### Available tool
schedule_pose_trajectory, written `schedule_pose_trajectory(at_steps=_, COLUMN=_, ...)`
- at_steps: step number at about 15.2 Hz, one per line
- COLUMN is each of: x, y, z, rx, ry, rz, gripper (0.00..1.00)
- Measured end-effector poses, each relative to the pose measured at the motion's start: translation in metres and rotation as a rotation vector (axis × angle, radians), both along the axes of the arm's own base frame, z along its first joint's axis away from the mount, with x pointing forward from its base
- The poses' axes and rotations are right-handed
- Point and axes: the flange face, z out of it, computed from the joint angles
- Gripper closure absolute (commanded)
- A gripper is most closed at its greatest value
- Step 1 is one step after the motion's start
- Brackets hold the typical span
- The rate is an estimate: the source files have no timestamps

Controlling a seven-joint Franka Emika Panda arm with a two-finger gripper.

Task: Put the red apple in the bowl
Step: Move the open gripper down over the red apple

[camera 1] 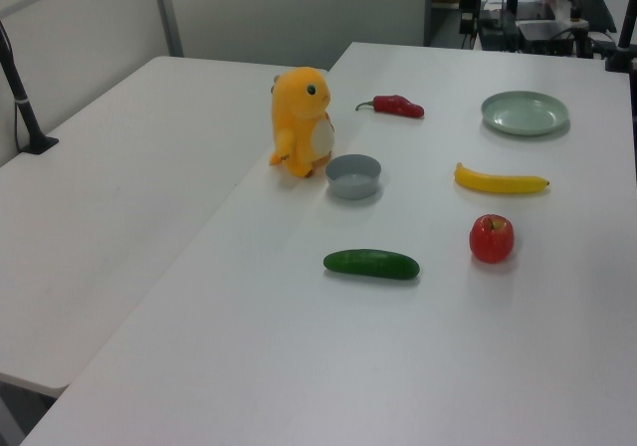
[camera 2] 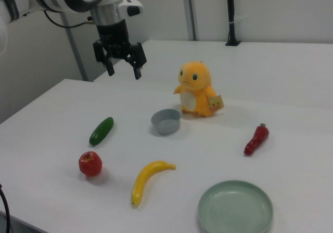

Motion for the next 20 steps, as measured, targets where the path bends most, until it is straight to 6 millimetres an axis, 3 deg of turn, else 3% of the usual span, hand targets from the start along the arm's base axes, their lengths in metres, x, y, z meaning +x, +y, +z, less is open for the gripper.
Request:
schedule_pose_trajectory(at_steps=9, x=-0.002, y=-0.003, z=0.004, rx=0.001, ry=-0.009, rz=-0.004, gripper=0.0)
schedule_pose_trajectory(at_steps=12, x=-0.002, y=0.005, z=0.002, rx=0.003, ry=-0.006, rz=0.013, gripper=0.0)
schedule_pose_trajectory(at_steps=14, x=-0.007, y=0.032, z=-0.001, rx=0.012, ry=0.005, rz=0.063, gripper=0.0)
schedule_pose_trajectory(at_steps=18, x=-0.057, y=0.124, z=-0.024, rx=-0.001, ry=0.072, rz=0.235, gripper=0.0)
schedule_pose_trajectory(at_steps=20, x=-0.083, y=0.157, z=-0.045, rx=-0.021, ry=0.122, rz=0.3, gripper=0.0)
